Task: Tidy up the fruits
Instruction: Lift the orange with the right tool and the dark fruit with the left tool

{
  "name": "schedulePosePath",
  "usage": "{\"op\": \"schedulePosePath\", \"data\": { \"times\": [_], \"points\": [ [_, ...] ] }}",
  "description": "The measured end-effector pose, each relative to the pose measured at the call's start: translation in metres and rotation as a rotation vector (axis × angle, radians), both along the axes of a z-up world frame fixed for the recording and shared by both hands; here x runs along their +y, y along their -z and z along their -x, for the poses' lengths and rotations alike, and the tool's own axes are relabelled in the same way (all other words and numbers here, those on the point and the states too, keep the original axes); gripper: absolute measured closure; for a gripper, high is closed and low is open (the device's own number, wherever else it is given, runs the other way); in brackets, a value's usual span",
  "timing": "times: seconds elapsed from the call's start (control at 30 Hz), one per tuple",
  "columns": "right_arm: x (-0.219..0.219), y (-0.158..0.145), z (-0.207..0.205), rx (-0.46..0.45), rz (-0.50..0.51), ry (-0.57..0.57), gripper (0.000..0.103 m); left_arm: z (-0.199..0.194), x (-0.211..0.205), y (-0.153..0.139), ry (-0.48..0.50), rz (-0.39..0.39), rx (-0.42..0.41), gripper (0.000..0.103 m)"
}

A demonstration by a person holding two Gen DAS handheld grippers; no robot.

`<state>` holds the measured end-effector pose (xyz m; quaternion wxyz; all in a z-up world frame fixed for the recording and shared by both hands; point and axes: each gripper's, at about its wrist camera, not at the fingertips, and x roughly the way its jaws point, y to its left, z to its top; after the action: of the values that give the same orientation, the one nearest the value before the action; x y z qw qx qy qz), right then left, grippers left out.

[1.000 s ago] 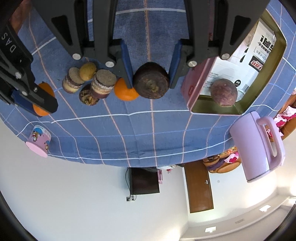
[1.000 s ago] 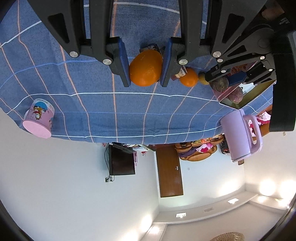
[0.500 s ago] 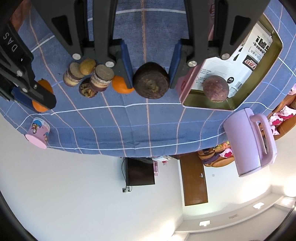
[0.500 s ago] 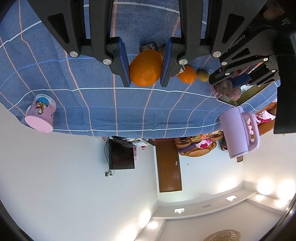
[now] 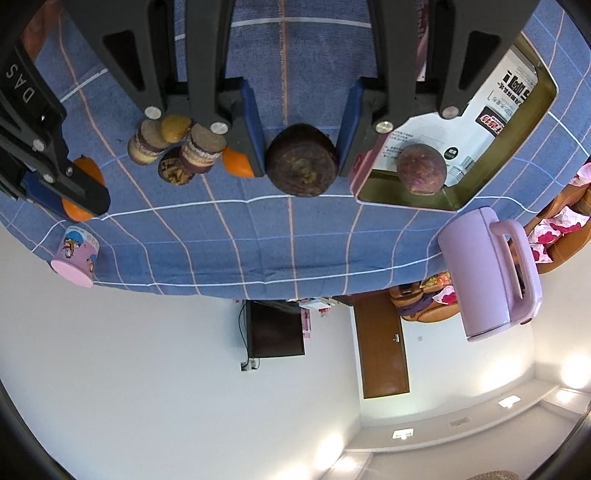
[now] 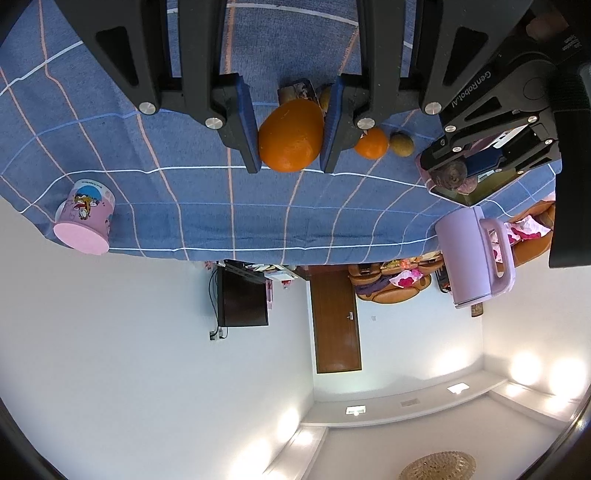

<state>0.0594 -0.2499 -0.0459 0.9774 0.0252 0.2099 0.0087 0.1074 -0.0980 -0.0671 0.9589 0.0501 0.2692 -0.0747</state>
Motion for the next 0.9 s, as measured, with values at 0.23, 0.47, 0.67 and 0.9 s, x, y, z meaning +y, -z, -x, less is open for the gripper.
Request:
{"op": "schedulePosePath", "data": {
  "times": [0.23,0.47,0.67,0.9],
  "points": [
    [0.002,-0.002,0.004,-0.026,0.006,0.002,0.068,0.003,0.001,-0.001,-0.008,0.004,-0.017,0.063],
    [0.002,-0.003,0.008,-0.048,0.011,0.001,0.068,0.006,0.003,-0.003,-0.015,0.004,-0.039,0.063],
    [0.003,-0.004,0.011,-0.063,0.014,0.0,0.068,0.009,0.004,-0.005,-0.02,0.007,-0.056,0.063],
    [0.003,-0.005,0.014,-0.082,0.02,0.0,0.068,0.014,0.005,-0.007,-0.028,0.007,-0.082,0.063]
  ]
}}
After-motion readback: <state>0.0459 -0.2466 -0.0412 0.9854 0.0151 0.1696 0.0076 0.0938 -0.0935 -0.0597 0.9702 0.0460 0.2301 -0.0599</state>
